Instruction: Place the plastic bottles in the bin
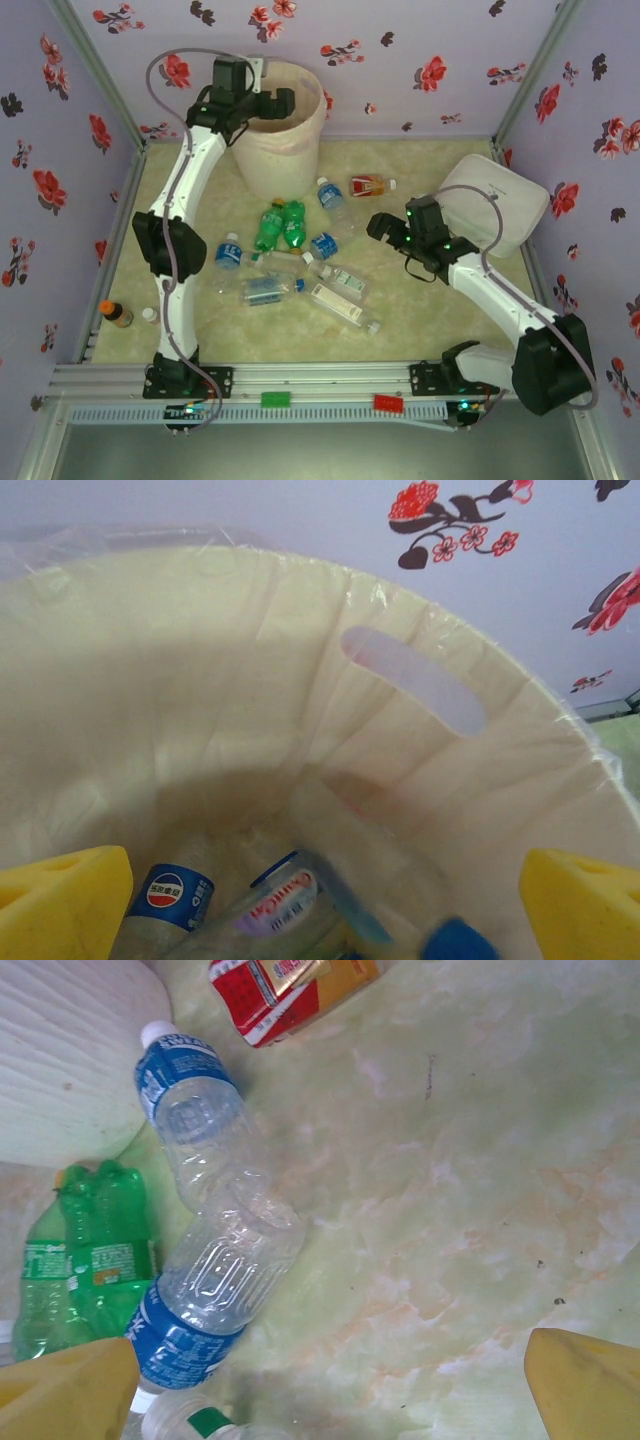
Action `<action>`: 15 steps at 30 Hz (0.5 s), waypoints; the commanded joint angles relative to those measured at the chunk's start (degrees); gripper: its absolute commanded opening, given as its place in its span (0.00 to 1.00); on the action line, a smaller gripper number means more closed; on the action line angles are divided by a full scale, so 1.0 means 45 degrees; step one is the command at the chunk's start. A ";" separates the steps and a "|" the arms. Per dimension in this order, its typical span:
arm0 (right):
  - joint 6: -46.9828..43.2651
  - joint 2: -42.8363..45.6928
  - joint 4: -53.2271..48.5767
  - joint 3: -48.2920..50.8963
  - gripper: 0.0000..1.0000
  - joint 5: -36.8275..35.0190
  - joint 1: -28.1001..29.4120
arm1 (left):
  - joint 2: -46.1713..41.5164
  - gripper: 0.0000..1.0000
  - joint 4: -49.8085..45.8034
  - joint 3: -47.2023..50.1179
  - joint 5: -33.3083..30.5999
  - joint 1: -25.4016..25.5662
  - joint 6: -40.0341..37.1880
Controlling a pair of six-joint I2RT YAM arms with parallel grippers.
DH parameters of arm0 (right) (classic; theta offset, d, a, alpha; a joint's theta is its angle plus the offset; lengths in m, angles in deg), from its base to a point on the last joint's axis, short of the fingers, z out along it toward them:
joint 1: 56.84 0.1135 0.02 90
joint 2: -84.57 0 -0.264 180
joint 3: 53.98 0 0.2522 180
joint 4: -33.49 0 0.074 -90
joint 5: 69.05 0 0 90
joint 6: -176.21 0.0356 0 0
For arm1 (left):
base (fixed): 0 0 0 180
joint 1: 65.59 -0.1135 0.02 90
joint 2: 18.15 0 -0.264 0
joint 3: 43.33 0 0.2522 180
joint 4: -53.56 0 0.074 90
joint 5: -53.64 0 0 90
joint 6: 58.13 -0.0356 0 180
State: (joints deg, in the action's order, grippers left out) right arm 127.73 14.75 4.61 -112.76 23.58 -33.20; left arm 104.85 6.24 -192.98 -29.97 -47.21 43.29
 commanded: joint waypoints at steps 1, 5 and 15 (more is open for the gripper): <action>-0.0405 -0.0835 0.0095 -0.0732 1.00 -0.0362 -0.0094 | -0.2005 1.00 0.0567 0.0870 -0.0093 0.0063 -0.0166; 0.0333 -0.2150 0.0467 -0.1618 1.00 -0.0643 -0.0423 | -0.4816 1.00 0.3185 0.5277 -0.0088 0.0296 -0.0067; 0.3023 -0.5740 0.1545 -0.4462 1.00 -0.0878 -0.1180 | -1.1328 1.00 0.8278 1.5567 -0.0019 0.0711 0.2529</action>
State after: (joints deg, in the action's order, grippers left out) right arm 135.38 -8.29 8.85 -129.35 21.48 -38.01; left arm 56.87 35.70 -129.82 -29.94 -44.72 49.36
